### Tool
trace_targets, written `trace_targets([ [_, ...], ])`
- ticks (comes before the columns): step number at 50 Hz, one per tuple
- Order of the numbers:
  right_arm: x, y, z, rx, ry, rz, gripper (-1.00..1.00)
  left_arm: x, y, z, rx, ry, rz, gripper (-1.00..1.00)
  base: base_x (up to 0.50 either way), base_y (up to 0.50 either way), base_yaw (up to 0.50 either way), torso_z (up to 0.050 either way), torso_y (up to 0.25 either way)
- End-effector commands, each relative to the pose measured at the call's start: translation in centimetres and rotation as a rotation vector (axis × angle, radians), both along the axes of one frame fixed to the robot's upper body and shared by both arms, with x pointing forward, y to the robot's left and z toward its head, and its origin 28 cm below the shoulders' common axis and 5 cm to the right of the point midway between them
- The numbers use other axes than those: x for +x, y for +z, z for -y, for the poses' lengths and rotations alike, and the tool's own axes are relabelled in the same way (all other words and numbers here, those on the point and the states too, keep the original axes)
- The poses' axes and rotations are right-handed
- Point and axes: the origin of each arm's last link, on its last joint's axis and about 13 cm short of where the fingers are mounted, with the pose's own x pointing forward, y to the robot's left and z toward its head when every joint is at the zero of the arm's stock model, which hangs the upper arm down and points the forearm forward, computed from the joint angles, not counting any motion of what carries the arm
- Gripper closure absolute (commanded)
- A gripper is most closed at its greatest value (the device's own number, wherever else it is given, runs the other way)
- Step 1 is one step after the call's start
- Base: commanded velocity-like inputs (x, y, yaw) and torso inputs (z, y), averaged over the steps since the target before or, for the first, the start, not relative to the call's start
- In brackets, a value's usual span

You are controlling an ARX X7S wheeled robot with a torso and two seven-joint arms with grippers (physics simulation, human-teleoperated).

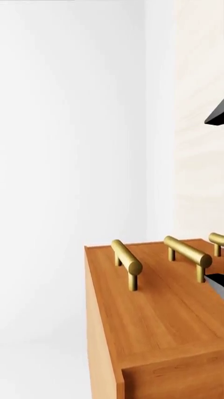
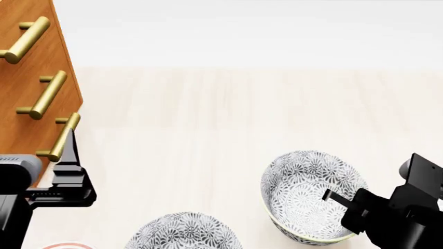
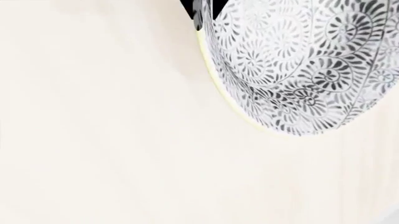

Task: Stack the bowl at the front on the bowl in the middle.

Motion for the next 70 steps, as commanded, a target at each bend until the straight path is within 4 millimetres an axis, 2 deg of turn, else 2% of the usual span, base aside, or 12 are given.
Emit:
trace_targets([
  [1,0.0,0.1,0.1,-0.016,-0.011,-0.007,1.00,0.1,-0.1,0.1,0.002,-0.002,-0.001,-1.00,0.00,0.00,0.00,0.000,0.000],
  [13,-0.7,3.7,-0.3,-0.029,-0.015,0.017,1.00,0.1,0.0,0.0,0.004,0.003,-0.003,-1.00,0.00,0.00,0.00,0.000,0.000],
  [23,-1.5,5.8,-0.8,-0.064,0.004,0.022,1.00,0.2,-0.1,-0.1,0.009,0.007,-0.005,-1.00,0.00,0.00,0.00,0.000,0.000],
  [36,-2.5,9.8,-2.2,-0.153,0.055,0.023,1.00,0.4,0.1,-0.2,0.008,0.012,0.001,-1.00,0.00,0.00,0.00,0.000,0.000],
  [47,-4.0,13.0,-3.2,-0.162,0.089,0.046,1.00,0.4,-0.2,-0.1,0.005,0.017,-0.001,-1.00,0.00,0.00,0.00,0.000,0.000],
  [70,-6.9,15.7,-5.5,-0.125,0.232,0.090,1.00,0.7,-0.1,-0.2,0.009,0.021,-0.002,-1.00,0.00,0.00,0.00,0.000,0.000],
])
